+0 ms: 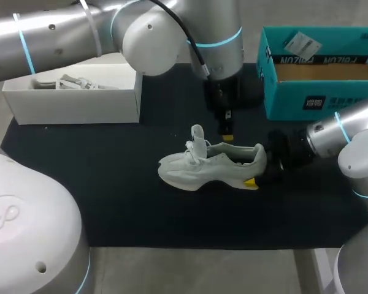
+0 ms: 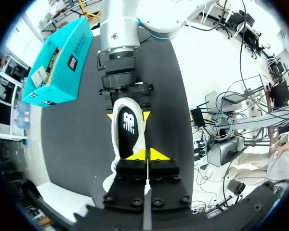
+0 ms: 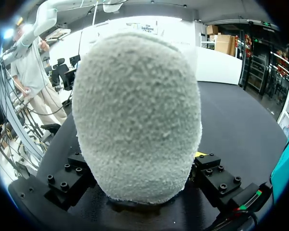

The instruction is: Take the shoe out of the shoebox, open the shoe tongue, remove and reinsert the insole, then place the shoe into the shoebox

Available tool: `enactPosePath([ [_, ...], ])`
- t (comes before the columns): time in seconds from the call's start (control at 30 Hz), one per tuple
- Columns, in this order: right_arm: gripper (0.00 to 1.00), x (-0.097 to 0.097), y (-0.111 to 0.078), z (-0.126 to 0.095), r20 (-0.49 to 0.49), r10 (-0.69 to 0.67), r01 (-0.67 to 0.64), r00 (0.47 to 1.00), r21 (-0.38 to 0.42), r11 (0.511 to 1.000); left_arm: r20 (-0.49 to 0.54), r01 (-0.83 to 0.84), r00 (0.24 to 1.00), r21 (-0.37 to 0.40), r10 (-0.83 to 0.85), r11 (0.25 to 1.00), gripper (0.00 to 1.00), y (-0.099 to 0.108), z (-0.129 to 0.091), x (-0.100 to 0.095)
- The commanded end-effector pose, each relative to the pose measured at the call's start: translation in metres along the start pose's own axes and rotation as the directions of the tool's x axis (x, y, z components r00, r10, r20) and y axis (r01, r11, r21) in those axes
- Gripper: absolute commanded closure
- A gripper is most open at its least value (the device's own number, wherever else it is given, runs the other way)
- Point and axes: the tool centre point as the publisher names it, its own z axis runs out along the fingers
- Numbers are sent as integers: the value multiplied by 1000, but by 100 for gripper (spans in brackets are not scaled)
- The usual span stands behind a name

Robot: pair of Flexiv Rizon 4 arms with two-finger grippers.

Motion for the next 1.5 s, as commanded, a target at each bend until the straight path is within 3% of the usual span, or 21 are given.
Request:
enactPosePath([
  [0.03,100,-1,-6,5,2,0,0,1000,2,1000,-23,9,1000,5,-8,1000,100,-3,20,-12],
  [0.3,100,-1,-6,5,2,0,0,1000,2,1000,-31,19,999,8,-19,1000,100,-5,25,-13],
  [0.47,100,-1,-6,5,2,0,0,1000,2,1000,-10,0,1000,49,0,999,100,-10,32,-18],
  [0.6,100,-1,-6,5,2,0,0,1000,2,1000,27,-36,999,75,34,997,100,-16,49,-24],
  [0.9,100,-1,-6,5,2,0,0,1000,2,1000,33,-56,998,39,54,998,100,-16,91,-33],
  [1.5,100,-1,-6,5,2,0,0,1000,2,1000,59,-95,994,2,95,995,100,-19,136,-40],
])
